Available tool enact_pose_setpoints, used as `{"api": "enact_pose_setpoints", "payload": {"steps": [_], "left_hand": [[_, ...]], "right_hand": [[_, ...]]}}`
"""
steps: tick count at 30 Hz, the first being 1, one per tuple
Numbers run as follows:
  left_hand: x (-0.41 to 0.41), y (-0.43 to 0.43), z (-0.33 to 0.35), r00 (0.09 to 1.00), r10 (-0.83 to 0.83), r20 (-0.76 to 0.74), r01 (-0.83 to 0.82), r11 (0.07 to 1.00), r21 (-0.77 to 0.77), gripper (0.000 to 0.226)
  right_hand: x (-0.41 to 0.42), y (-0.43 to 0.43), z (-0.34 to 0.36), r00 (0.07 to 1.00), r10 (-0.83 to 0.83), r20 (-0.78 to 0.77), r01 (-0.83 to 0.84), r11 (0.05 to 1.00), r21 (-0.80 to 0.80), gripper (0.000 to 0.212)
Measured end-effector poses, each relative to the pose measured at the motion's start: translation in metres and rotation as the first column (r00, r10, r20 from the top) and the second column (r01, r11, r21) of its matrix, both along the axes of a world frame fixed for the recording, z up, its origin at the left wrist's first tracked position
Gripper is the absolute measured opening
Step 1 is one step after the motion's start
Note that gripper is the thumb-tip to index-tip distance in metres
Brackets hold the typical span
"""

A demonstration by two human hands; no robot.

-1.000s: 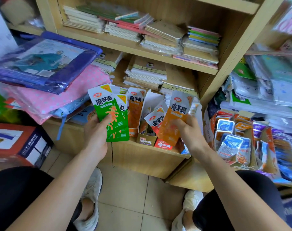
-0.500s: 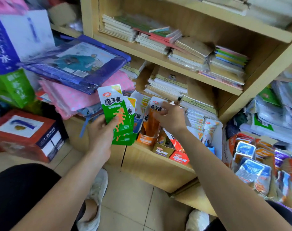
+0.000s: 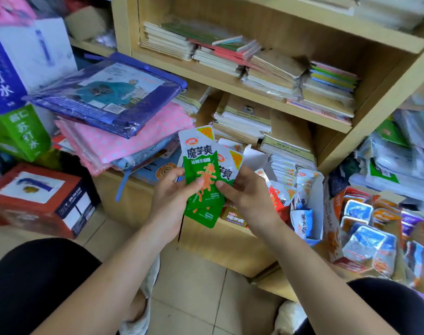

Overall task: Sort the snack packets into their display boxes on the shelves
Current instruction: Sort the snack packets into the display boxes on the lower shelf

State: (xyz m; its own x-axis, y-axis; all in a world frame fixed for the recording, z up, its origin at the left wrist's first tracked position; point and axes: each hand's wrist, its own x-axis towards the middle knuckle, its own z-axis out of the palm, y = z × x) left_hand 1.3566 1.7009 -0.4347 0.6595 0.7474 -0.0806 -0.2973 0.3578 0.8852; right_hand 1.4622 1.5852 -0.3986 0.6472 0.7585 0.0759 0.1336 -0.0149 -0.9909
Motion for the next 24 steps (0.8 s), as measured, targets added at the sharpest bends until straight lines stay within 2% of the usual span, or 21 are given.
{"api": "enact_pose_setpoints", "payload": {"steps": [2, 4, 7, 10, 13, 17, 21, 24], "left_hand": [[0.000, 0.002, 0.001, 0.998, 0.053, -0.043, -0.051, 0.998, 0.047, 0.020], [-0.001, 0.014, -0.002, 0.975, 0.211, -0.076, -0.204, 0.975, 0.092, 0.018], [-0.004, 0.039, -0.006, 0.890, 0.452, -0.066, -0.438, 0.885, 0.160, 0.023], [-0.002, 0.053, -0.003, 0.850, 0.524, -0.055, -0.489, 0.823, 0.291, 0.026], [0.008, 0.055, -0.001, 0.860, 0.508, -0.049, -0.456, 0.809, 0.371, 0.020], [0.019, 0.051, -0.008, 0.892, 0.449, -0.051, -0.385, 0.814, 0.435, 0.016], [0.028, 0.044, -0.014, 0.958, 0.283, -0.049, -0.216, 0.821, 0.529, 0.016], [0.030, 0.041, -0.014, 0.981, 0.181, -0.063, -0.122, 0.841, 0.527, 0.020]], "right_hand": [[0.004, -0.003, -0.004, 0.997, -0.071, 0.006, 0.071, 0.997, -0.010, 0.025], [0.013, -0.007, -0.005, 0.977, -0.207, 0.047, 0.208, 0.978, -0.004, 0.021], [0.034, -0.012, 0.003, 0.922, -0.368, 0.119, 0.365, 0.930, 0.046, 0.016], [0.047, -0.008, 0.013, 0.908, -0.403, 0.117, 0.398, 0.915, 0.065, 0.014], [0.054, -0.002, 0.019, 0.902, -0.403, 0.156, 0.397, 0.915, 0.068, 0.016], [0.058, 0.005, 0.020, 0.911, -0.389, 0.136, 0.386, 0.921, 0.046, 0.013], [0.048, 0.022, 0.022, 0.977, -0.188, 0.098, 0.189, 0.982, -0.002, 0.017], [0.043, 0.036, 0.016, 0.986, -0.106, 0.129, 0.113, 0.993, -0.045, 0.013]]}}
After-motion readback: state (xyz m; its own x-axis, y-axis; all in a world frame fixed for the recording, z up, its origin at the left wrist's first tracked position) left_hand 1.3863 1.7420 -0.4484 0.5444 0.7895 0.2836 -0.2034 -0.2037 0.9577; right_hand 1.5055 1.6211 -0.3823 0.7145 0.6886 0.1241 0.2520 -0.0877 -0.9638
